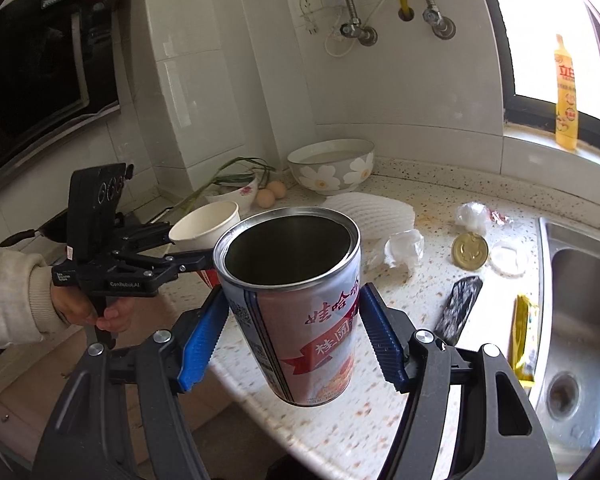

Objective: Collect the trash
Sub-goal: 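Carry cup and can down to the bin and open both tools to drop them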

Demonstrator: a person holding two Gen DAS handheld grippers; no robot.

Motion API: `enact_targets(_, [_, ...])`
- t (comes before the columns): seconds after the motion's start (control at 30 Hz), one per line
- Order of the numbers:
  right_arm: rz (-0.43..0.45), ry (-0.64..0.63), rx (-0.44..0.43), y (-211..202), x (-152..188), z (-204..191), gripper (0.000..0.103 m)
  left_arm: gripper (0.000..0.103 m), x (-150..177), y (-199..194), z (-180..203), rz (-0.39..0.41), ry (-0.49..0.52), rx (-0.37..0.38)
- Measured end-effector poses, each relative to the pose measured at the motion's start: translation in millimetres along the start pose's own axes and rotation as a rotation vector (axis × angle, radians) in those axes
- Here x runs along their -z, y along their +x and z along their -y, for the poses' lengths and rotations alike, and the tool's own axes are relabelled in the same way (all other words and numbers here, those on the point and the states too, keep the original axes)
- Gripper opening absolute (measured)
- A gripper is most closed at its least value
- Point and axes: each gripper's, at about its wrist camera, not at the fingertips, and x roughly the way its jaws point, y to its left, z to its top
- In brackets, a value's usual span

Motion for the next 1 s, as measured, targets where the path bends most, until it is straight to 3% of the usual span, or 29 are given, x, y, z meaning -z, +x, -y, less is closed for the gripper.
enact_targets(0.27, [-0.050, 0.013, -0.033, -28.5, 49.9, -33.2, 0.065, 0.064, 45.6, -33.4, 34.0, -0.031, 0.007, 0.048])
enact_targets(0.43, [-0.116, -0.019, -0.056, -26.1, 84.1, -50.0, 0.065, 0.064, 71.8, -40.1, 58.5, -0.072, -0.007, 0.101])
enact_targets(0.6, [-0.204, -0.024, -0.061, -3.2, 133.1, -49.3, 0.065, 0.064, 114.7, -22.0, 68.8, -0.153, -0.026, 0.112])
enact_targets(0.73, [-0.261, 0.008, -0.053, 24.3, 179.8, -39.1, 0.065, 0.064, 157.0, -4.7, 73.0, -0.166, -0.027, 0.118])
enact_targets(0.87, [-0.316, 0.051, -0.031, 60.4, 235.6, -22.2, 0.065, 0.064, 214.5, 27.2, 76.3, -0.232, -0.026, 0.106])
enact_targets(1.0, [-0.388, 0.120, -0.006, 102.5, 297.4, -2.1, 0.065, 0.064, 275.1, 66.3, 76.5, -0.319, -0.087, 0.112])
